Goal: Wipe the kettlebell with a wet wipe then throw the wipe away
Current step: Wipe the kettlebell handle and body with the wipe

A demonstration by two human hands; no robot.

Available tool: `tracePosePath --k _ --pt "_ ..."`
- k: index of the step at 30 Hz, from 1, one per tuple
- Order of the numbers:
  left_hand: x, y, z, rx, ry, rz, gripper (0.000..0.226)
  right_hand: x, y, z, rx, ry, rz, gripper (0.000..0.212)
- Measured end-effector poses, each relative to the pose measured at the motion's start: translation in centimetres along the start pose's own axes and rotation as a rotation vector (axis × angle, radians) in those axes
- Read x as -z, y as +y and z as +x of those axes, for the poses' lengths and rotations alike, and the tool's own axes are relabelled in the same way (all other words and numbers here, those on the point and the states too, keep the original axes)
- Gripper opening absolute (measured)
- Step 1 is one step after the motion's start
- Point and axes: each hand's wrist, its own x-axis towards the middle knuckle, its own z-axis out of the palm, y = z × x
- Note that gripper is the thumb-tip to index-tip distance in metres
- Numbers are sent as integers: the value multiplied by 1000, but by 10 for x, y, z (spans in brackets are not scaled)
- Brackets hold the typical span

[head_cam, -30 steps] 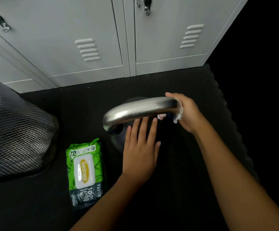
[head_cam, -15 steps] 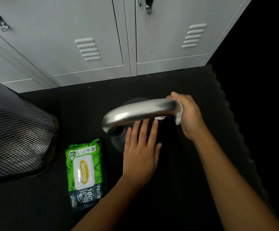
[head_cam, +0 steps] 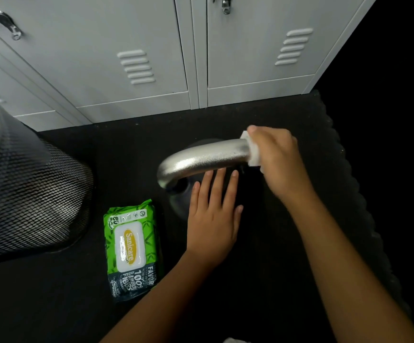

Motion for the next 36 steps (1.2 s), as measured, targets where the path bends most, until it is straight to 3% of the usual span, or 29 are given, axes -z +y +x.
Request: tracePosePath --k 3,7,10,12,15,18,20,22,23,25,28,30,32,36 --pt "-1 0 -1 -3 -4 -9 59 -14 25 -20 282 125 -155 33" --pt "-2 0 0 2 2 -7 61 -33 61 -40 63 166 233 44" --pt "-3 0 1 2 23 1 61 -30 55 -29 -3 194 443 38" --pt "-4 0 1 4 39 -2 59 -26 39 -18 76 230 331 41" --pt "-6 -2 0 -21 28 1 62 -29 21 -20 334 332 -155 35" --pt "-5 0 -1 -27 18 15 62 -28 35 -31 452 230 -307 37" --pt "-2 1 0 -5 18 -6 56 -21 46 -32 281 188 -51 33" --pt "0 2 2 10 17 -3 58 -16 40 -22 -52 202 364 28" --pt "0 1 2 10 21 3 59 -13 35 -13 -173 226 436 27" --pt "-1 0 2 9 34 6 59 -7 17 2 -169 155 232 29" --pt "-3 0 1 -11 28 5 56 -11 5 -4 212 127 -285 36" --pt "-3 1 0 -16 24 -7 52 -15 16 -19 434 168 -420 37" --pt "-2 1 0 -6 2 -18 52 -15 34 -30 446 136 -304 35" --pt "-1 2 3 9 35 -1 59 -12 36 -16 -76 125 372 35"
